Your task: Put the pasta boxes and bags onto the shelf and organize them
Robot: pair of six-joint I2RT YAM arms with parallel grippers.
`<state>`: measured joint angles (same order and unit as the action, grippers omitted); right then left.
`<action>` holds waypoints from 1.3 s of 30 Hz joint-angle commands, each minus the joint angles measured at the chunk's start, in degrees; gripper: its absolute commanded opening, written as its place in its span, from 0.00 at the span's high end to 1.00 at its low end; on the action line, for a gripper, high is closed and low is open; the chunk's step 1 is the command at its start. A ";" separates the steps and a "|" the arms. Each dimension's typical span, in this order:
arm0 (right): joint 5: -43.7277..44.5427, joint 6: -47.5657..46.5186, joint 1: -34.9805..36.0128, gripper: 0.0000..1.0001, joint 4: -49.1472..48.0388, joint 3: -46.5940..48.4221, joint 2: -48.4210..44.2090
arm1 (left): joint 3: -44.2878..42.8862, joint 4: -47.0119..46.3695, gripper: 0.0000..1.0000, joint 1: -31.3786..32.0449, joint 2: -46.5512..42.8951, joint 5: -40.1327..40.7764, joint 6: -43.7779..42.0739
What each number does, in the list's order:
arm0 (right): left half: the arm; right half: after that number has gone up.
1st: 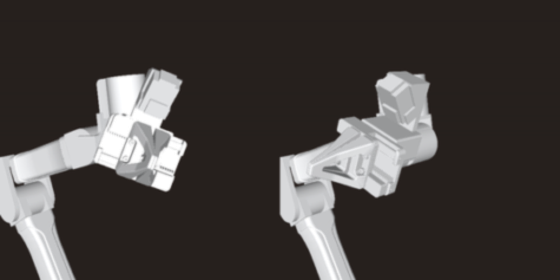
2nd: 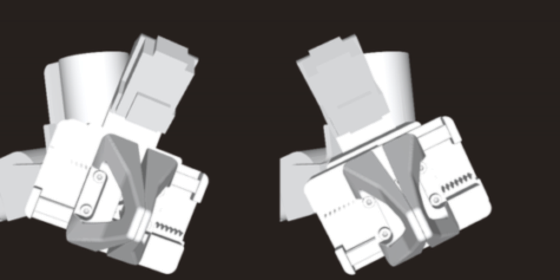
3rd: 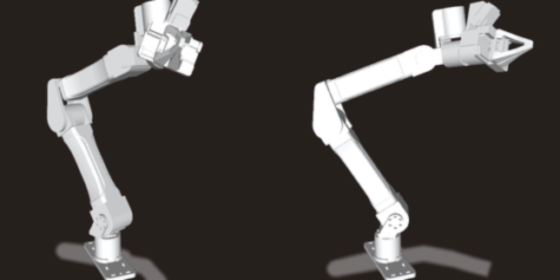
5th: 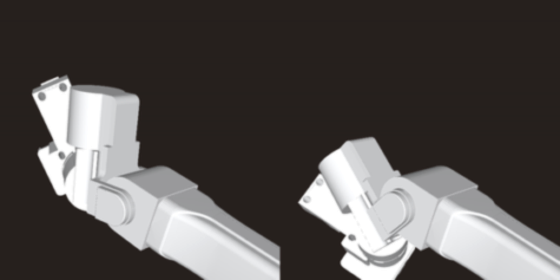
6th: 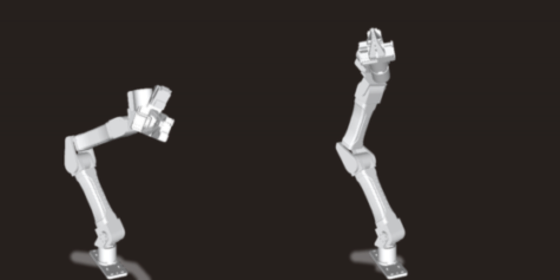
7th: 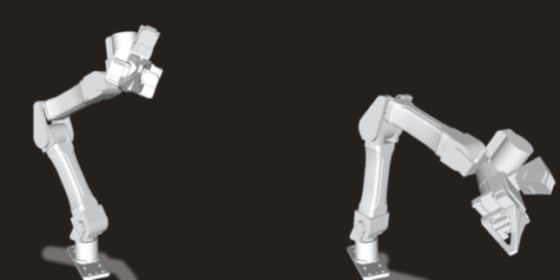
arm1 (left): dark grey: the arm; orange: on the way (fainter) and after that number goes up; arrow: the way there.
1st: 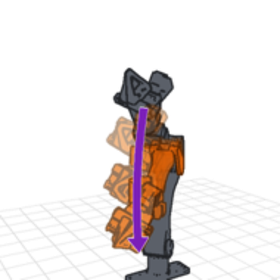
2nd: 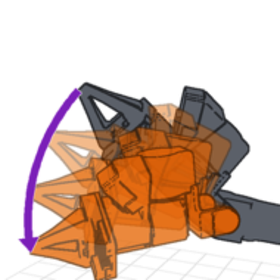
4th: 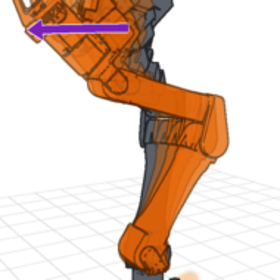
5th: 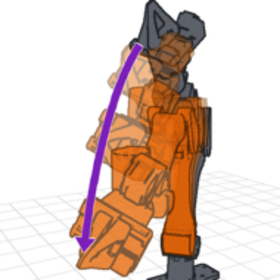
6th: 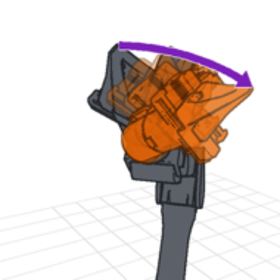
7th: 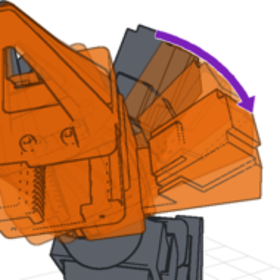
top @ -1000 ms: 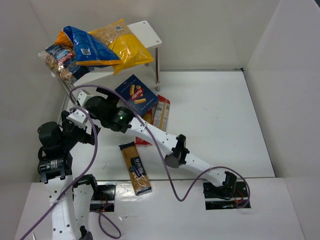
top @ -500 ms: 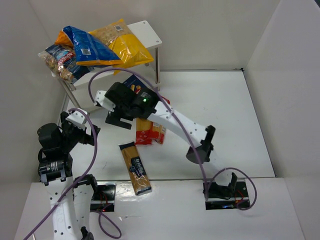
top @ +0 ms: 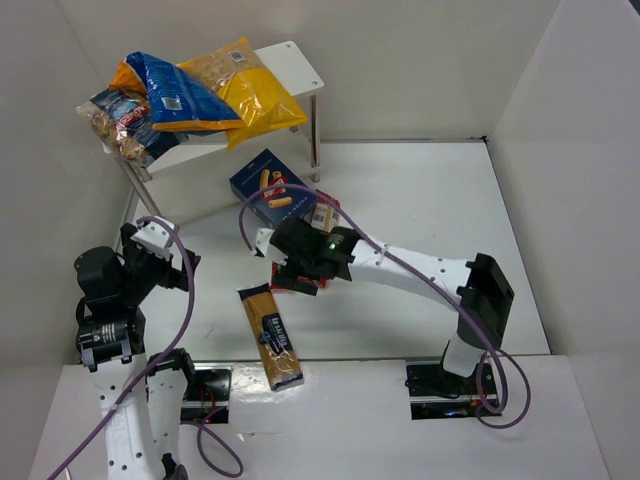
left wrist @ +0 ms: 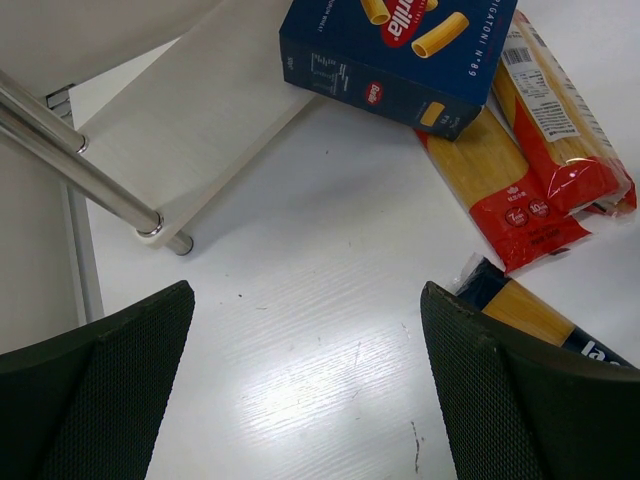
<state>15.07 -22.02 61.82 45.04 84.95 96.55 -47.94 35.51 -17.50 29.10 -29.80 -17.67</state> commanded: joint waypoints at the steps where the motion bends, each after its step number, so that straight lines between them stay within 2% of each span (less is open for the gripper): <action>1: 14.08 -0.38 -0.21 0.00 -25.28 -10.46 -2.86 | 0.31 -1.93 0.00 -0.35 -0.45 -0.26 0.97; 4: 23.84 -3.28 -0.21 0.00 -34.20 -15.59 -0.24 | 0.31 -1.93 0.00 -0.87 -0.98 -0.26 0.97; 6: 29.11 -6.53 -0.21 0.00 -43.42 -17.61 1.09 | 0.31 -1.93 0.00 -1.48 -1.59 -0.26 0.97; 8: 31.85 -10.21 -0.21 0.00 -52.36 -18.49 2.76 | 0.31 -1.93 0.00 -1.49 -1.59 -0.26 0.97; 11: 34.05 -12.95 -0.21 0.00 -58.91 -19.29 3.99 | 0.31 -1.93 0.00 -2.01 -2.21 -0.26 0.97; 25: 29.85 -17.61 -0.21 0.00 -63.41 -16.66 11.55 | 0.31 -1.93 0.00 -3.16 -2.74 -0.26 0.97; 39: 27.56 -24.82 -0.21 0.00 -75.00 -17.18 19.02 | 0.31 -1.93 0.00 -5.88 -2.74 -1.31 0.97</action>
<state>43.09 -45.15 61.71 -21.71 66.22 113.97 -47.88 35.48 -22.52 26.85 -29.93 -17.65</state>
